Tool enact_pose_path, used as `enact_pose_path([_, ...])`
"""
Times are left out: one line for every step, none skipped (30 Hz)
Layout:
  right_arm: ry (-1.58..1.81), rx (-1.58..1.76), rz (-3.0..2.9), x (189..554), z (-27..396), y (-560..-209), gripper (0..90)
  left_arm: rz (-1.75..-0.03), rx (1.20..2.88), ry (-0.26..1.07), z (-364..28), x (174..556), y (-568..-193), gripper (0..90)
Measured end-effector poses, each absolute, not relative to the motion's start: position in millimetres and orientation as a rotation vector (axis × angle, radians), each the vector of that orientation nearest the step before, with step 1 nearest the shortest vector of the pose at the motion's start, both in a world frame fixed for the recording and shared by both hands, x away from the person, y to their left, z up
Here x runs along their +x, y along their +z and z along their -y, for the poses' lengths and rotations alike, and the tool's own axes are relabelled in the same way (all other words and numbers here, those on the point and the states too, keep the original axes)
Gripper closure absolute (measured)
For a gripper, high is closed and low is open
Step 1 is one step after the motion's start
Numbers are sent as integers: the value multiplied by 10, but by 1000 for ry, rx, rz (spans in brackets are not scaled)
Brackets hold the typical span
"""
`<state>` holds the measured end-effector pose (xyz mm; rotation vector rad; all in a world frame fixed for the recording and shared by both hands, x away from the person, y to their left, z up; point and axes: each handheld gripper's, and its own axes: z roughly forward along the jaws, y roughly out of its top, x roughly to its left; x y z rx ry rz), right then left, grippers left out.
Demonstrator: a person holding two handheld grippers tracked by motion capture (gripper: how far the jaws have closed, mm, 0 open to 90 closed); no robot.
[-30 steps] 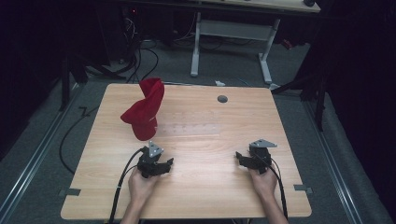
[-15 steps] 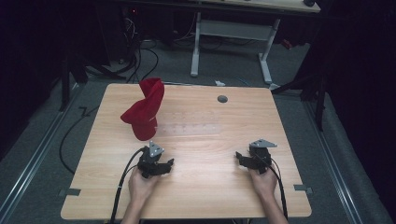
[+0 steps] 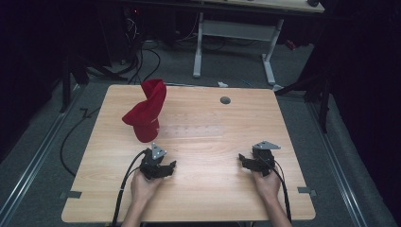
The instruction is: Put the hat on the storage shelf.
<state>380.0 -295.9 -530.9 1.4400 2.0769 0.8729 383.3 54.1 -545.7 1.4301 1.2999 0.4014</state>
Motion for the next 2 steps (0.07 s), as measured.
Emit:
enact_pose_path([873, 1440, -2077, 3800, 2958, -5309, 333, -1301, 1430, 403, -540, 3834, -5457, 324])
enact_pose_path([873, 1440, -2077, 3800, 2959, -5309, 333, -1300, 1430, 403, -539, 3834, -5456, 326])
